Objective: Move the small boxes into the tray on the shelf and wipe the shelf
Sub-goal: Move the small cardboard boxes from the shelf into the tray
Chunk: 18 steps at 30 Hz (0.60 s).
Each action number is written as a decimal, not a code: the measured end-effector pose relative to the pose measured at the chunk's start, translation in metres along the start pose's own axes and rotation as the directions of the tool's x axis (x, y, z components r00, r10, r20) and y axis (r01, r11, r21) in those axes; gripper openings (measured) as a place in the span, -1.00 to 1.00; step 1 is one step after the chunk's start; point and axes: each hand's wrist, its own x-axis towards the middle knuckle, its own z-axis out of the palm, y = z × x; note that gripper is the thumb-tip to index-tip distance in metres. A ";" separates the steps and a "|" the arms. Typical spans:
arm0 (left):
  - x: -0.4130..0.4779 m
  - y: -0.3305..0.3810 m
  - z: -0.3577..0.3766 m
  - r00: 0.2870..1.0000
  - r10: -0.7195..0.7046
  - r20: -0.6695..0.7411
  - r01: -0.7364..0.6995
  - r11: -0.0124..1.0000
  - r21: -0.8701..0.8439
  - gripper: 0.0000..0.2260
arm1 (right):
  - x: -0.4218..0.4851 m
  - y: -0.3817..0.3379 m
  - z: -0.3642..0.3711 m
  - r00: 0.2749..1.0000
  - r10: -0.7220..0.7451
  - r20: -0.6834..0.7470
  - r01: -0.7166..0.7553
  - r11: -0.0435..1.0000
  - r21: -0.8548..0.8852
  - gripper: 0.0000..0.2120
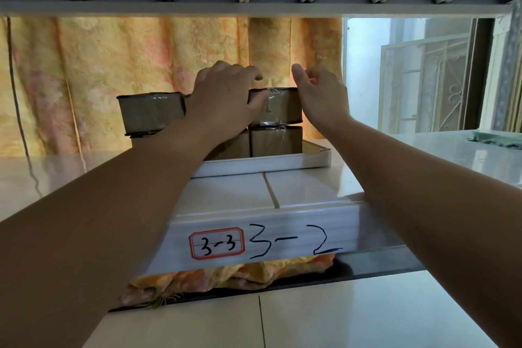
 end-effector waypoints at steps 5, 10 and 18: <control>-0.002 0.006 0.000 0.997 0.076 -0.019 -0.077 0.996 -0.037 -0.67 | 0.003 0.002 -0.003 1.000 0.003 -0.008 -0.003 0.999 -0.044 -0.55; -0.001 0.010 0.000 0.988 0.150 -0.035 -0.152 0.987 -0.048 -0.70 | 0.003 -0.002 -0.003 0.997 -0.022 -0.070 0.022 1.000 0.000 -0.58; 0.016 0.041 -0.012 0.994 0.102 -0.033 -0.102 0.995 0.006 -0.71 | -0.001 -0.027 -0.019 0.991 -0.119 -0.053 0.125 0.986 0.109 -0.74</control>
